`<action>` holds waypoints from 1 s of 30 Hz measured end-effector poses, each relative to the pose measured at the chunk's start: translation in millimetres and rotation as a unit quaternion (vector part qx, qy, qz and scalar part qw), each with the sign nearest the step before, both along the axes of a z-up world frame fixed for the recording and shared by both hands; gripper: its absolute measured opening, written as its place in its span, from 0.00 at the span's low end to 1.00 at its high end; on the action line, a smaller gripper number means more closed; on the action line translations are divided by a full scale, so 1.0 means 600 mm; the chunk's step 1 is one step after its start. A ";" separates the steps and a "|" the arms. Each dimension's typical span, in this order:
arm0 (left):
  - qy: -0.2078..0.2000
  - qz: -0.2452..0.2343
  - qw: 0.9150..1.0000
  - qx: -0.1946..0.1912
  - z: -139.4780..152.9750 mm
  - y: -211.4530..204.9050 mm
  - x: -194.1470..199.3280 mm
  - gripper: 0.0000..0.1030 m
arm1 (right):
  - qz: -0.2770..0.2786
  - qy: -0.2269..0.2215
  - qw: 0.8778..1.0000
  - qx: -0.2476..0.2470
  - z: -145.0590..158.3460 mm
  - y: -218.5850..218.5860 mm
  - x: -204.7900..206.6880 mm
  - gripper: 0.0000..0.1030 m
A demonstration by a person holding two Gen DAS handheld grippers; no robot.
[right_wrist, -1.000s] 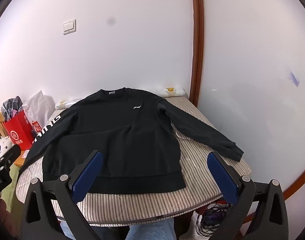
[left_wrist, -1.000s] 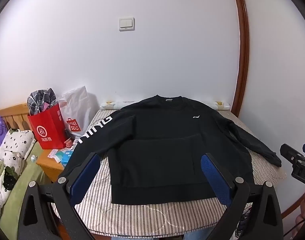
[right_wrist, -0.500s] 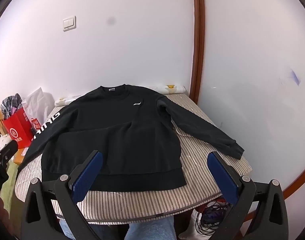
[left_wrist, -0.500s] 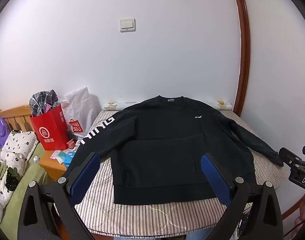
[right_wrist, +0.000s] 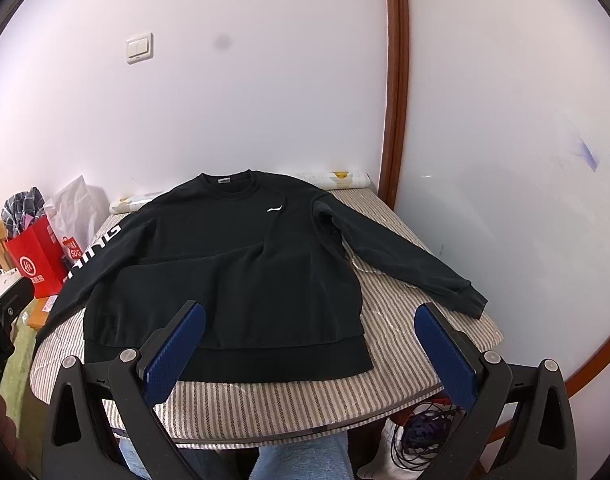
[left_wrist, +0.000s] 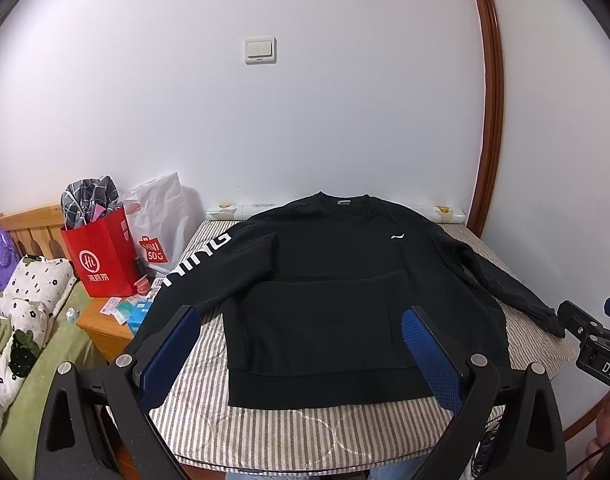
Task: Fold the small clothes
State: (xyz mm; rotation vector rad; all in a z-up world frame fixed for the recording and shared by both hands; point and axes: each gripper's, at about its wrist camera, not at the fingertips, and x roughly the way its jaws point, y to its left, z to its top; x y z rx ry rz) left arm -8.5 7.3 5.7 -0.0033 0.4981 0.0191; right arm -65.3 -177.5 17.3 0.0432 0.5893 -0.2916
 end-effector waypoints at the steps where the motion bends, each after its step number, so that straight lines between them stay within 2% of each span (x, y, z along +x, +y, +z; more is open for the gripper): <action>1: -0.001 0.001 1.000 0.002 0.000 0.000 -0.001 0.99 | 0.000 0.000 1.000 0.000 0.000 0.000 0.000 1.00; 30: 0.003 0.001 1.000 -0.003 0.003 0.002 -0.003 0.98 | -0.001 -0.009 1.000 -0.002 0.005 0.001 -0.010 1.00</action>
